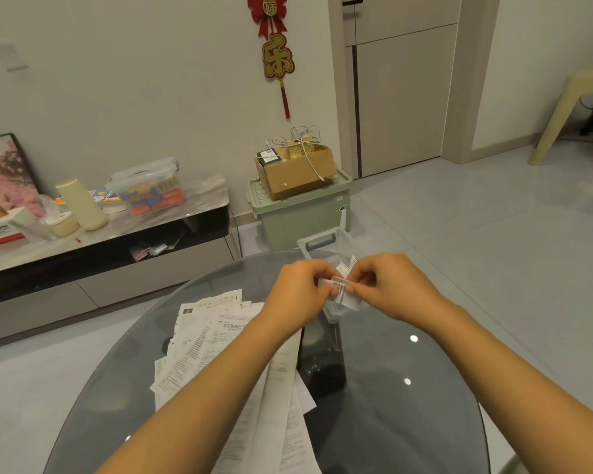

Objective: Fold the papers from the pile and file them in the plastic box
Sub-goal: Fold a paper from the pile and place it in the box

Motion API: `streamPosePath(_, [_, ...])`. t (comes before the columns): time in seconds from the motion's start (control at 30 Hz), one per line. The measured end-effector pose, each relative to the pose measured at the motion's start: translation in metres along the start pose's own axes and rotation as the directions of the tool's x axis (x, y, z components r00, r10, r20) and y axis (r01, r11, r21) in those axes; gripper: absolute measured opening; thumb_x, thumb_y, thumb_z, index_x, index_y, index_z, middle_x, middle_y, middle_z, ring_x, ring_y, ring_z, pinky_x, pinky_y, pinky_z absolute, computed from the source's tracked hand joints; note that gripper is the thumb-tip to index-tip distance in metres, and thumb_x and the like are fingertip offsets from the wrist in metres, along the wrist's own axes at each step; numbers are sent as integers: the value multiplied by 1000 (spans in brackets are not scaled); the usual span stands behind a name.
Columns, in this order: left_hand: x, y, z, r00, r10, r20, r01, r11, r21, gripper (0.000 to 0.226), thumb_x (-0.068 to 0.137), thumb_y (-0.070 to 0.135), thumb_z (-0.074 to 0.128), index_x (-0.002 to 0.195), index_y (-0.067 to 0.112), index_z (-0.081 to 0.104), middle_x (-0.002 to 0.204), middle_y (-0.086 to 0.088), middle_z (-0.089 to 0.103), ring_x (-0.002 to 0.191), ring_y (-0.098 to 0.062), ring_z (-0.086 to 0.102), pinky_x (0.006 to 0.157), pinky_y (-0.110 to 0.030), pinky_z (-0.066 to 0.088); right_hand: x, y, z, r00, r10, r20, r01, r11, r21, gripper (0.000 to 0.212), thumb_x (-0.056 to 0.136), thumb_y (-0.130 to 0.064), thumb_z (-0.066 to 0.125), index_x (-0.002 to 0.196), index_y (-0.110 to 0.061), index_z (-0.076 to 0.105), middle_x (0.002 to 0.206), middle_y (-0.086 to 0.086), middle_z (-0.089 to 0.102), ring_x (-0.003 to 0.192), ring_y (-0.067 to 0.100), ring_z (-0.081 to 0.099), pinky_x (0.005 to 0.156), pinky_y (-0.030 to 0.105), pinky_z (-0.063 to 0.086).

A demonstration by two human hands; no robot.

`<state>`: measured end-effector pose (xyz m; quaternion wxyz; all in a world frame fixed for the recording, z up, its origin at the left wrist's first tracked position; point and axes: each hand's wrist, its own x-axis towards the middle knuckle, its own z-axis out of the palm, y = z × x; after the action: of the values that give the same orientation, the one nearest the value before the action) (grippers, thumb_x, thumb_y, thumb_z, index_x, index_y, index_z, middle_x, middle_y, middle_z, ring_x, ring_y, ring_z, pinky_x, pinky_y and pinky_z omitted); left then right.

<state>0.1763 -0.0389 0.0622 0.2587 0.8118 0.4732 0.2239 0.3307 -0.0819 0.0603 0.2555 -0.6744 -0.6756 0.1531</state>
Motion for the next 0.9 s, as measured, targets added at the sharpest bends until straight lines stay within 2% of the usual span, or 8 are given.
streamPosePath(0.23, [62, -1, -8, 999, 41, 21, -43, 989, 140, 15, 87, 6, 58, 88, 19, 65, 86, 0, 65, 79, -15, 56, 65, -24, 42, 50, -9, -4, 988, 117, -104, -118, 993, -9, 6, 83, -25, 65, 82, -19, 64, 81, 1, 65, 78, 19, 60, 71, 34, 53])
streamPosePath(0.33, [88, -8, -3, 988, 35, 153, -83, 944, 319, 15, 86, 8, 60, 93, 17, 70, 95, -3, 68, 88, -20, 59, 77, -31, 46, 67, -7, 4, 982, 186, -38, -189, 972, -136, 17, 84, -28, 61, 75, -15, 58, 75, 4, 58, 75, 24, 55, 65, 30, 46])
streamPosePath(0.43, [107, -11, 2, 947, 26, 321, -202, 823, 532, 10, 86, 18, 64, 91, 24, 69, 89, 7, 65, 89, -18, 55, 82, -29, 30, 76, -5, 10, 971, 234, 43, -212, 934, -287, 26, 85, -27, 58, 65, -20, 43, 62, -1, 43, 74, 25, 47, 64, 27, 37])
streamPosePath(0.53, [124, -11, 10, 905, -13, 424, -253, 786, 564, 7, 81, 23, 72, 82, 26, 65, 74, 12, 53, 81, -14, 46, 78, -26, 27, 83, -2, 11, 974, 214, 75, -154, 867, -473, 15, 85, -34, 59, 93, -21, 57, 88, 0, 60, 97, 25, 54, 74, 27, 37])
streamPosePath(0.63, [135, -14, 22, 879, -58, 474, -244, 799, 550, 17, 74, 19, 78, 89, 17, 70, 80, 5, 57, 77, -17, 50, 69, -27, 36, 92, 2, 15, 967, 231, 108, -129, 810, -572, 53, 86, -41, 59, 133, -21, 43, 116, 1, 59, 116, 22, 46, 90, 27, 37])
streamPosePath(0.7, [139, -18, 29, 876, -69, 477, -239, 797, 555, 12, 73, 18, 77, 77, 18, 66, 74, 5, 56, 69, -16, 50, 61, -26, 37, 96, 3, 17, 957, 264, 116, -141, 781, -608, 60, 85, -42, 61, 136, -23, 36, 119, 1, 56, 119, 21, 43, 94, 28, 35])
streamPosePath(0.77, [140, -22, 34, 889, -57, 454, -223, 813, 538, 27, 74, 14, 74, 60, 22, 53, 63, 8, 50, 60, -11, 45, 51, -24, 31, 101, 5, 19, 954, 277, 114, -146, 762, -631, 54, 86, -39, 60, 132, -24, 38, 120, 1, 55, 119, 21, 43, 94, 28, 35])
streamPosePath(0.9, [141, -25, 37, 914, -32, 405, -162, 885, 437, 31, 73, 6, 69, 56, 23, 48, 59, 9, 50, 56, -8, 44, 49, -22, 30, 102, 10, 18, 952, 291, 95, -186, 797, -575, 41, 88, -37, 60, 123, -20, 47, 120, 2, 54, 117, 21, 48, 84, 27, 37])
